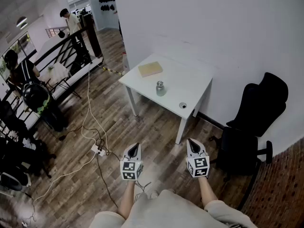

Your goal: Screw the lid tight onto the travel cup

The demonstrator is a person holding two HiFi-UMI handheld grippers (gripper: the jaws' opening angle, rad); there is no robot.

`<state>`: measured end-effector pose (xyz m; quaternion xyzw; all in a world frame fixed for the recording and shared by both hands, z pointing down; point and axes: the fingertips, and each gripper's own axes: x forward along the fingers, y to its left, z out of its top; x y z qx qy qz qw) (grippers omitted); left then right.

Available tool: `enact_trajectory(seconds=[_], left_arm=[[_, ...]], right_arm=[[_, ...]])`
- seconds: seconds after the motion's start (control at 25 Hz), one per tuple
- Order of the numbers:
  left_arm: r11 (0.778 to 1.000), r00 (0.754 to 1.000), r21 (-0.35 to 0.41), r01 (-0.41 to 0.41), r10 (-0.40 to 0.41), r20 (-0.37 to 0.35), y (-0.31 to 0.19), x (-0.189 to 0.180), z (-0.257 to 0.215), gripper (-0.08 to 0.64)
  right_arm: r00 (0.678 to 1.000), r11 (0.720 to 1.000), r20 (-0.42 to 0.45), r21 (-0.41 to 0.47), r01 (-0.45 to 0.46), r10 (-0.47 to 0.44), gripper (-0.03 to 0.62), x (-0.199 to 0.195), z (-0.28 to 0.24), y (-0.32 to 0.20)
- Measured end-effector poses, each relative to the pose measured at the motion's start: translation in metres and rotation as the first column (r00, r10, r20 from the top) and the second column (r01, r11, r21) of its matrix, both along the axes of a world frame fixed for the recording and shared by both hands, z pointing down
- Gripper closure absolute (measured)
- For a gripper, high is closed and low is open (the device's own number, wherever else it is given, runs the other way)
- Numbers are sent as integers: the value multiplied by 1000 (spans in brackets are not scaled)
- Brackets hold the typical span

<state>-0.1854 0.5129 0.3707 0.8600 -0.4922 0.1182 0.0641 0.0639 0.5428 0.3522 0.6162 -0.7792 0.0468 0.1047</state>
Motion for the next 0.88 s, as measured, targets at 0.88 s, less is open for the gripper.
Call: enact_trajectory(seconds=[0.88], left_arm=[[999,999,-2,37,-37,7,0,33,5,552]], right_arm=[[998,998,-9,8,67,-66,592,24,7,-9]])
